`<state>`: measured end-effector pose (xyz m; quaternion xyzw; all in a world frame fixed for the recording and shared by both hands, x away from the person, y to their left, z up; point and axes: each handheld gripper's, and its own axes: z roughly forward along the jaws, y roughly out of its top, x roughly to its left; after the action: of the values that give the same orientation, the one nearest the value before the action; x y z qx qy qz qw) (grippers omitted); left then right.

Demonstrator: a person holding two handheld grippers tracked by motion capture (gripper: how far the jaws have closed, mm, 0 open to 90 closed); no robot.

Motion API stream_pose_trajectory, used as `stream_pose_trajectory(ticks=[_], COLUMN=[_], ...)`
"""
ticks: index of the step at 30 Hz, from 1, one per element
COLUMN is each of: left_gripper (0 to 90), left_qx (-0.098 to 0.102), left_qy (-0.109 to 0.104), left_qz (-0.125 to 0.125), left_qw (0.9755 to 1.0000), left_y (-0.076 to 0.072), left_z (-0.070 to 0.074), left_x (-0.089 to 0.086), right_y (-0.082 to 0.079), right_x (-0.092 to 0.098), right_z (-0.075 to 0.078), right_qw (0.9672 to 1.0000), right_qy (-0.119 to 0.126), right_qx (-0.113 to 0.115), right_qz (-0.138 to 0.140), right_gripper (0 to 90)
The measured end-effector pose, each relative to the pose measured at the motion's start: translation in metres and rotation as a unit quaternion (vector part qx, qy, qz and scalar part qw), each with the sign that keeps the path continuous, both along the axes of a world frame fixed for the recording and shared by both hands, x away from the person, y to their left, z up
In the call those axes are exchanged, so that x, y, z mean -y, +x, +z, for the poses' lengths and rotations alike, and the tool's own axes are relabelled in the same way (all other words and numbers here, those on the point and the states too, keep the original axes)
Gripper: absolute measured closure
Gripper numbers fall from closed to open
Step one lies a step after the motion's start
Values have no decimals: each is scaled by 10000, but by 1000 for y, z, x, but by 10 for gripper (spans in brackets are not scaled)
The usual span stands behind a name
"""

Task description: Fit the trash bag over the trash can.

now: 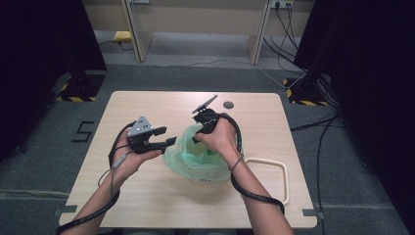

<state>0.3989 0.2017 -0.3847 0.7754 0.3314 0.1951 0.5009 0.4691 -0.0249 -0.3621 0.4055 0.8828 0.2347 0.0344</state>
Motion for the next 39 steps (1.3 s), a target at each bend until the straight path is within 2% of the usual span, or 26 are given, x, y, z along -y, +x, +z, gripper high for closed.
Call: stream_pose_trajectory(ticks=[14,21,27,30,32,33,36,39], left_gripper=[430,430,430,430,430,430,430,430], left_qx=[42,40,52,57,55,56,66,62], left_qy=[-10,-11,-24,-35,-39,-39,-38,-30], left_qz=[18,36,60,80,78,79,69,58], left_qw=[10000,10000,10000,9999,9999,9999,9999,10000], left_y=[1,1,0,1,1,1,0,1], left_z=[2,2,2,2,3,3,3,2], left_x=[0,-2,-4,-6,-6,-6,-5,-3], right_y=[12,15,15,12,12,12,15,16], right_x=[-7,-14,-17,-11,0,4,24,42], right_z=[-4,-5,-5,0,6,9,14,11], right_qw=[9998,9996,9998,9999,9998,9998,9991,9975], right_qy=[33,87,81,83,119,109,39,-129], right_qx=[74,193,121,33,-94,-95,-308,-499], right_qz=[-163,-206,-169,-121,-112,-145,-288,-473], right_gripper=[602,594,583,583,584,586,586,578])
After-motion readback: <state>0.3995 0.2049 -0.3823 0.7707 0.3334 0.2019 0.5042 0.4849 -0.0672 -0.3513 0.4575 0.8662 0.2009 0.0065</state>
